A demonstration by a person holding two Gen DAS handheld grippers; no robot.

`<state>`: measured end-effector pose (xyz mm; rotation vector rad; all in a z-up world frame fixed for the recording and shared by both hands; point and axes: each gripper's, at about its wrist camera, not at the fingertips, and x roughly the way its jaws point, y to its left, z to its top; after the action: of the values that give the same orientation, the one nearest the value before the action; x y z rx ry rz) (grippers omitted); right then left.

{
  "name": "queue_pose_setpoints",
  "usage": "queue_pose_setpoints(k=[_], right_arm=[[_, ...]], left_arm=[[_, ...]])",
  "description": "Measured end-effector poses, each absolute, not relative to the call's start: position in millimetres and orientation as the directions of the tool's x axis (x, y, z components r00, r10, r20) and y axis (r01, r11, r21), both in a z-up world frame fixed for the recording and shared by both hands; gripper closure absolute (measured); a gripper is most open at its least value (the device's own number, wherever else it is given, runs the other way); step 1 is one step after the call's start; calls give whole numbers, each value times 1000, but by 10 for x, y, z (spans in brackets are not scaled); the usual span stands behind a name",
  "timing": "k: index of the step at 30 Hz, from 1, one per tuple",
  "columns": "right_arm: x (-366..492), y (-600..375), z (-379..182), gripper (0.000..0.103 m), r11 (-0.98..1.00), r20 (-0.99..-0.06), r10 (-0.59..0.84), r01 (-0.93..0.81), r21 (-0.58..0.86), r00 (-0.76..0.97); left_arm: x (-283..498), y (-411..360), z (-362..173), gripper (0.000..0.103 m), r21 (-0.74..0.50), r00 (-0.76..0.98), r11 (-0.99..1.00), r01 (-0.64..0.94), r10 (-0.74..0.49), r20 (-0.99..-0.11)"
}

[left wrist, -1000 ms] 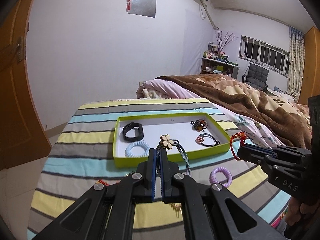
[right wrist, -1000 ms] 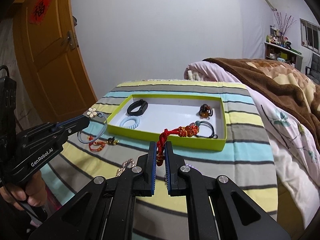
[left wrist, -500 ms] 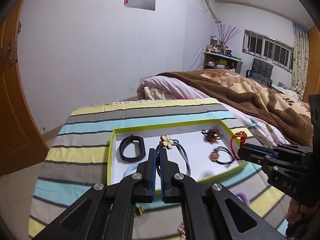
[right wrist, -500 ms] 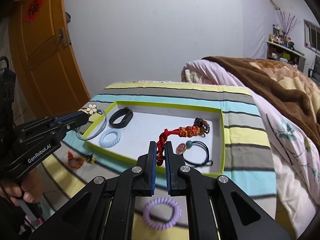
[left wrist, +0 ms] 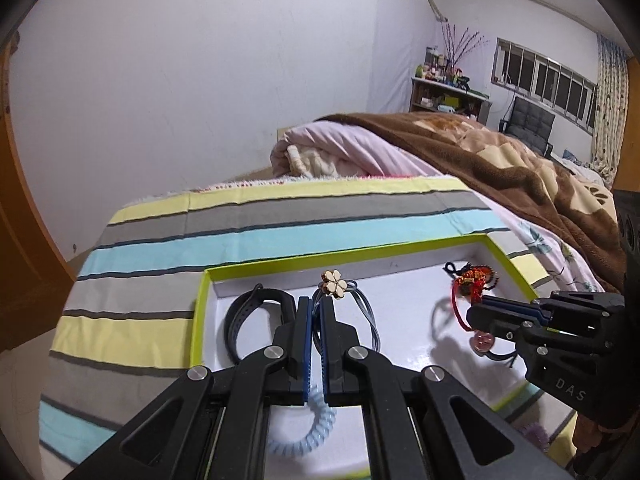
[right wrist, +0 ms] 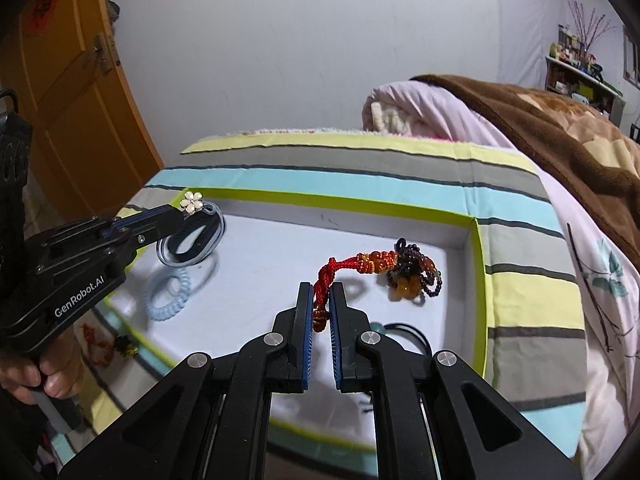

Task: Organize jewelry
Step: 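Carry the grey hair tie and red cord into the green box and open both tools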

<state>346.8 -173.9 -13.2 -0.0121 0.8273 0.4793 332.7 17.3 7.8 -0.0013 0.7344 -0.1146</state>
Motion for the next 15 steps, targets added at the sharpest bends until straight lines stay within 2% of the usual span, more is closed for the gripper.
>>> queue_pose_setpoints(k=[5, 15], right_arm=[[3599, -1745, -229, 95, 899, -731, 396, -397, 186, 556], [3668, -1756, -287, 94, 906, -748, 385, -377, 194, 541]], left_arm=[[3468, 172, -74, 100, -39, 706, 995, 90, -91, -703], [3527, 155, -150, 99, -37, 695, 994, 103, -99, -712]])
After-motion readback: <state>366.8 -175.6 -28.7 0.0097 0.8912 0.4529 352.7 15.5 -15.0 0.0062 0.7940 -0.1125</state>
